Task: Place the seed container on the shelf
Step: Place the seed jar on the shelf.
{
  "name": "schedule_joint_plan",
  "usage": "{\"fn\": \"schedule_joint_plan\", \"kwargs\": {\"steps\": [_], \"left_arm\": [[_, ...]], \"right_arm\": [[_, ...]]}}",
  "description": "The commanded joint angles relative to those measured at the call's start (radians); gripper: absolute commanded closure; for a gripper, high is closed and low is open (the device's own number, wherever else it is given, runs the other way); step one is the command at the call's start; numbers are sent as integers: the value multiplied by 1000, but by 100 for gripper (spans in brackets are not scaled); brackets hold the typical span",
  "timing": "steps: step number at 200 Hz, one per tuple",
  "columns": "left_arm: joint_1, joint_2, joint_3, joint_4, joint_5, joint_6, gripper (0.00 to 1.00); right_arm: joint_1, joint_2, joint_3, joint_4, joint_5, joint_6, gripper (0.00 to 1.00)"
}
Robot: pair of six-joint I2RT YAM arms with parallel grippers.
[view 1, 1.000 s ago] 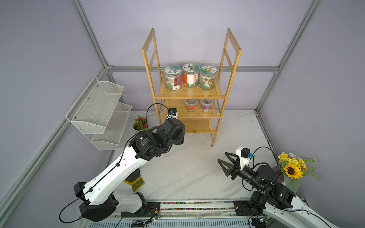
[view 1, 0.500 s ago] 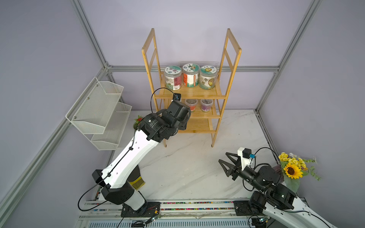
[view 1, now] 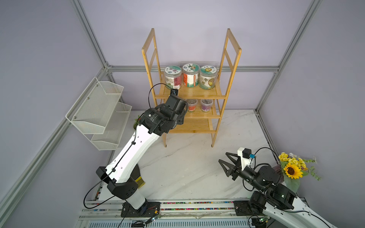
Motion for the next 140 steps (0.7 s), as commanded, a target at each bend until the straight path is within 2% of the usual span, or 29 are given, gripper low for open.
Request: {"fn": "schedule_joint_plan", "kwargs": {"steps": [1, 140], "left_arm": [[18, 12, 28, 52, 13, 26, 49], [61, 91, 38, 115, 45, 42, 49]], "right_arm": [[4, -1, 23, -3, 4, -6, 33], [3, -3, 28, -15, 10, -8, 33]]}}
